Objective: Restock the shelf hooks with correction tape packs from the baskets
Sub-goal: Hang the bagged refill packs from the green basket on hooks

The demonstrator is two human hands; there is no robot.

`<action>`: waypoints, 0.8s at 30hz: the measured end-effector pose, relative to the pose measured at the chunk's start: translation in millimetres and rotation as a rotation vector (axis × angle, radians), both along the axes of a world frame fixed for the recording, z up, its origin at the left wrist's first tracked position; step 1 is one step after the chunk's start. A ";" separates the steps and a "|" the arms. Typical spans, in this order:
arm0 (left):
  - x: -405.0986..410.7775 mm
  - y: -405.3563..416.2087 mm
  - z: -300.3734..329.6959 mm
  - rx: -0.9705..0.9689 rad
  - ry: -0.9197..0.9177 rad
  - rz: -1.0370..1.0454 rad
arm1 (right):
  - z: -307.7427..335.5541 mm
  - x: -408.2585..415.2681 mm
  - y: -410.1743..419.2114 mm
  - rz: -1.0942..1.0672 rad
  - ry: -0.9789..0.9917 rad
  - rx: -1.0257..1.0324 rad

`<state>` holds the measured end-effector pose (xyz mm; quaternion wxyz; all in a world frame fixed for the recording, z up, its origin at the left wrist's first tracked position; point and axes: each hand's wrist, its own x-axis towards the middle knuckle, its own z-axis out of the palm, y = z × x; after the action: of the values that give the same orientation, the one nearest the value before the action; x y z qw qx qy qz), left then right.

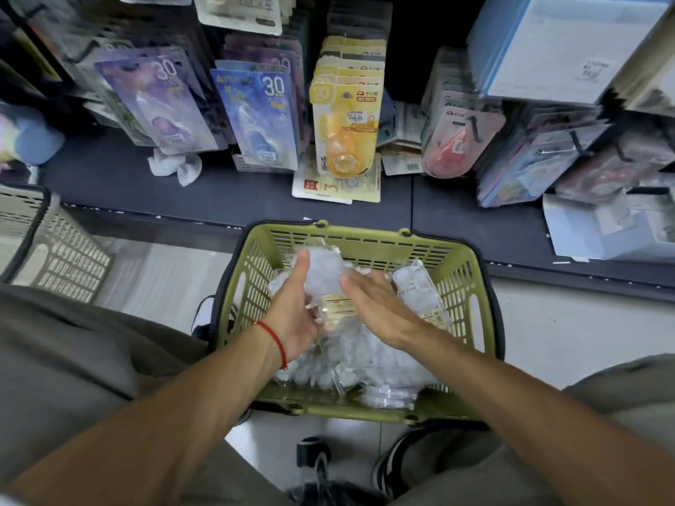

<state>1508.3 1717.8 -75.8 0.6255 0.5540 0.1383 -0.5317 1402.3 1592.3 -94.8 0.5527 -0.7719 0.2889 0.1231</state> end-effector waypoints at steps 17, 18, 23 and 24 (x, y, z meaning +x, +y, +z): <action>31.3 40.8 -14.5 0.373 -0.405 0.220 | -65.1 14.8 2.9 0.214 0.050 -0.435; 32.7 41.0 -14.9 0.370 -0.425 0.219 | -57.3 13.5 -6.3 0.093 -0.001 -0.337; 36.3 33.6 -18.6 0.322 -0.456 0.245 | -7.3 8.3 -58.2 -0.473 -0.156 0.194; 34.9 31.7 -18.5 0.304 -0.448 0.264 | 2.6 6.4 -64.1 -0.545 -0.185 0.320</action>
<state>1543.2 1749.5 -94.2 0.6142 0.7218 0.1458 -0.2836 1408.7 1528.2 -92.2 0.7035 -0.5775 0.4103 -0.0561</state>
